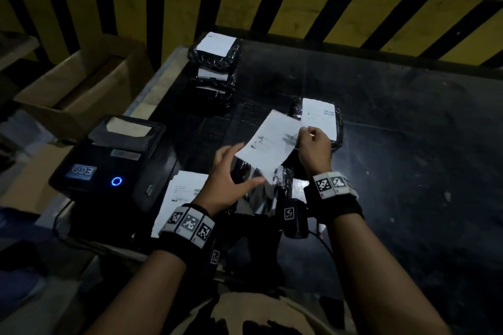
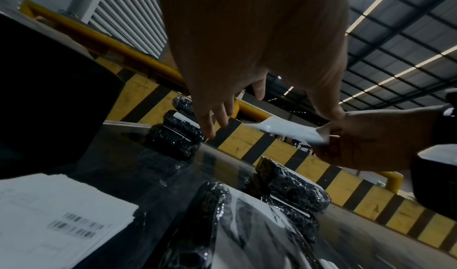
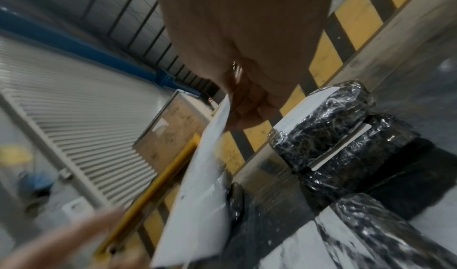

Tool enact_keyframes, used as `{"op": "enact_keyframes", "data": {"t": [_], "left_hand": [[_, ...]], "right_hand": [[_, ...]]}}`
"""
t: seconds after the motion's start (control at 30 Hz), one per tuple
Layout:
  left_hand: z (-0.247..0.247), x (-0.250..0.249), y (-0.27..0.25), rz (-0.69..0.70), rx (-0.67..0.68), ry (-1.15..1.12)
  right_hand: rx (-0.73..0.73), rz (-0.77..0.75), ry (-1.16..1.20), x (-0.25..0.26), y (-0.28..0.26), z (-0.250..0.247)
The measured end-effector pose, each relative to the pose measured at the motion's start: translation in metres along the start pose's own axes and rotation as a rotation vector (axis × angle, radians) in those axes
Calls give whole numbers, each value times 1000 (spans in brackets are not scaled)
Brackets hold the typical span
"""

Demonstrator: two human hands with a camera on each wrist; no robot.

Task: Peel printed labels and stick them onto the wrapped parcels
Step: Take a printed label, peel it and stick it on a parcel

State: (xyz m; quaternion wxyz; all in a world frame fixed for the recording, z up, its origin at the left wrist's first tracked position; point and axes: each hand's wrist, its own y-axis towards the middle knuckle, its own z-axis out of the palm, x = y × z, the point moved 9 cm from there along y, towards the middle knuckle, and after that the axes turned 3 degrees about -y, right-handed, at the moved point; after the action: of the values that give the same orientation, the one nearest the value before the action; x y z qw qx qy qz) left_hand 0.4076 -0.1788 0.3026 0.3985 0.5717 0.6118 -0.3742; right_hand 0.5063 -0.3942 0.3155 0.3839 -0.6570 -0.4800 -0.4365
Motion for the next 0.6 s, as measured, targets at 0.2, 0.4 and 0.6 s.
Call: {"op": "enact_keyframes", "data": {"t": [0.2,0.4,0.6], "left_hand": [[1,28,-5,-191,55,-168],[8,50,-4,-236,86,-158],[6,52,-13,-191,82,-133]], "right_hand": [[66,-4,39,-3,-4,2],[165,75,95,-27,-24,15],[167,100,63,-47,-30,23]]}}
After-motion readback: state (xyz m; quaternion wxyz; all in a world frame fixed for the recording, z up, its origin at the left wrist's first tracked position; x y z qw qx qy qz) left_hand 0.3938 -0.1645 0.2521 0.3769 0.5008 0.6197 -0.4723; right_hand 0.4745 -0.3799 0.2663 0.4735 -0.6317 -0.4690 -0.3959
